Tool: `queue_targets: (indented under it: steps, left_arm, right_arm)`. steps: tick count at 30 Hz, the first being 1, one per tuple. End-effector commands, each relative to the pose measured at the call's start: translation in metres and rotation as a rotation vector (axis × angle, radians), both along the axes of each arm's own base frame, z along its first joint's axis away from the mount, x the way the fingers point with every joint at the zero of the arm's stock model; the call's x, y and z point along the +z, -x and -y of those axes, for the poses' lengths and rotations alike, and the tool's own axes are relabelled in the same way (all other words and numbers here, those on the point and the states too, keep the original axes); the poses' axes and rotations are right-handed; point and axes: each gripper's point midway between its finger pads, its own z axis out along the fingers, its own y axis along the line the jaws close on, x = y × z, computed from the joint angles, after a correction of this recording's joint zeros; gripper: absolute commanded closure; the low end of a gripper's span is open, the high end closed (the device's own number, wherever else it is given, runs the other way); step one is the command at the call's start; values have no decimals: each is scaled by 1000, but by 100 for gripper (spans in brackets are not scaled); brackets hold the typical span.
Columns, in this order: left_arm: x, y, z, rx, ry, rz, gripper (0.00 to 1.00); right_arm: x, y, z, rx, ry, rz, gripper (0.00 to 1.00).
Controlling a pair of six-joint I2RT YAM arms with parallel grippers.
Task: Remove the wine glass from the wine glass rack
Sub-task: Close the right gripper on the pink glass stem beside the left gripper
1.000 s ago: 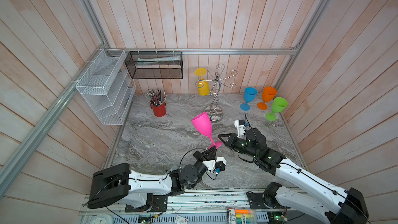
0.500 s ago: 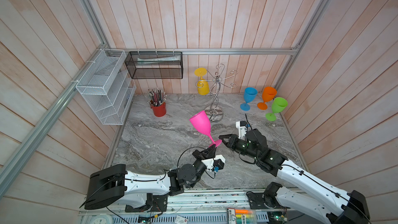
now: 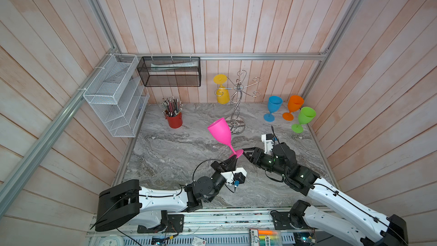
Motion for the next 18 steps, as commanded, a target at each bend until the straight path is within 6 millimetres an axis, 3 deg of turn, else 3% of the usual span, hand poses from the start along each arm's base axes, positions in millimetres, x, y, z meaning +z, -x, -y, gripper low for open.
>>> queue_targets:
  steps: [1, 5, 10, 18]
  left_arm:
    - [-1, 2, 10, -26, -32, 30, 100]
    - [-3, 1, 12, -29, -31, 25, 100]
    - [-2, 2, 12, -34, -32, 26, 100]
    - [-7, 2, 20, -40, -63, 40, 100]
  right_arm:
    - [19, -1, -4, 3, -35, 26, 49]
    - [25, -4, 4, -39, -27, 43, 49]
    - [46, -8, 15, -80, 8, 93, 48]
    - [44, -11, -6, -12, -24, 67, 48]
